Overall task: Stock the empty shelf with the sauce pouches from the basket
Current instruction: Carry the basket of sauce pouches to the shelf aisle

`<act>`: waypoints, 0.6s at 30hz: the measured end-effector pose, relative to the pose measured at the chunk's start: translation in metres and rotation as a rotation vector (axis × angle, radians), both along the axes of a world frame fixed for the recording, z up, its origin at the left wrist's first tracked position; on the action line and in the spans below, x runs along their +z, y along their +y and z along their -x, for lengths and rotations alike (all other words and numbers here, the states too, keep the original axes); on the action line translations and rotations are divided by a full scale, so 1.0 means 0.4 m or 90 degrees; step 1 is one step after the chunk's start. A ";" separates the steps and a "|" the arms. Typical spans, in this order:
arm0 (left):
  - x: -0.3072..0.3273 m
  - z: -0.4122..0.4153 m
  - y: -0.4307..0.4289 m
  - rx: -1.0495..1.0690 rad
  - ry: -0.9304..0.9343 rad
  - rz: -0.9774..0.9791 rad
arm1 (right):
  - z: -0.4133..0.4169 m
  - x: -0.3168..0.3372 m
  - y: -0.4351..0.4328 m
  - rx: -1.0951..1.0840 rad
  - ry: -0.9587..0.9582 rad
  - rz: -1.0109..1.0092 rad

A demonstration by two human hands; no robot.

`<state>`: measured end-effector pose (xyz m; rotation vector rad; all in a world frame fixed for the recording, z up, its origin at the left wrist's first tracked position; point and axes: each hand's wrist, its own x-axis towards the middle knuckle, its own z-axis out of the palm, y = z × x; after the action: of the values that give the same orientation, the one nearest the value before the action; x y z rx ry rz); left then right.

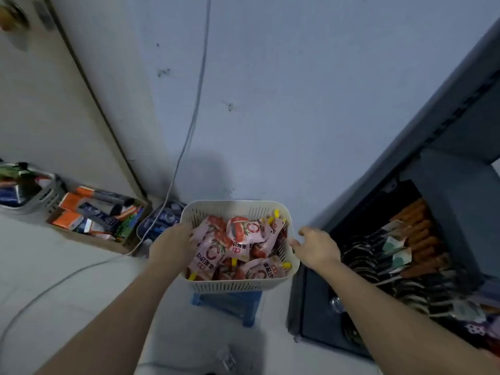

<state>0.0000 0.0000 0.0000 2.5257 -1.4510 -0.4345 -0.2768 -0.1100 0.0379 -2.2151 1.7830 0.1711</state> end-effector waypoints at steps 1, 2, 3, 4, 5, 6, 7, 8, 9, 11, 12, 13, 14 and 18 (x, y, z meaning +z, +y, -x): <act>-0.017 -0.006 -0.011 0.007 0.007 -0.005 | -0.005 -0.023 -0.014 -0.023 -0.014 -0.019; -0.041 -0.015 -0.024 0.018 0.012 -0.004 | -0.006 -0.056 -0.032 -0.050 -0.037 -0.029; -0.066 -0.022 -0.033 0.017 0.016 -0.016 | -0.008 -0.091 -0.049 -0.064 -0.052 -0.039; -0.092 -0.028 -0.040 0.018 0.016 -0.037 | -0.011 -0.120 -0.062 -0.080 -0.060 -0.051; -0.114 -0.030 -0.049 0.023 0.033 -0.044 | -0.013 -0.157 -0.077 -0.094 -0.073 -0.058; -0.143 -0.035 -0.057 0.041 0.054 -0.037 | -0.015 -0.190 -0.089 -0.108 -0.083 -0.060; -0.168 -0.038 -0.062 0.067 0.070 -0.024 | -0.017 -0.224 -0.102 -0.125 -0.100 -0.056; -0.195 -0.040 -0.069 0.091 0.081 -0.010 | -0.021 -0.246 -0.110 -0.142 -0.115 -0.050; -0.222 -0.040 -0.075 0.112 0.081 -0.005 | -0.023 -0.274 -0.121 -0.161 -0.131 -0.050; -0.269 -0.030 -0.087 0.141 0.086 0.000 | -0.027 -0.324 -0.140 -0.194 -0.155 -0.049; -0.287 -0.025 -0.092 0.157 0.090 0.000 | -0.030 -0.344 -0.147 -0.205 -0.168 -0.046; -0.299 -0.019 -0.098 0.175 0.095 0.001 | -0.030 -0.364 -0.156 -0.219 -0.185 -0.045; -0.312 -0.018 -0.104 0.194 0.098 0.001 | -0.031 -0.381 -0.164 -0.228 -0.199 -0.043; -0.361 -0.030 -0.114 0.191 0.102 0.011 | -0.031 -0.428 -0.185 -0.216 -0.241 -0.040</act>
<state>0.0120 -0.0455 -0.1443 2.5695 -0.9941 -0.5523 -0.2643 -0.1840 -0.1334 -1.7246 1.8637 -0.2439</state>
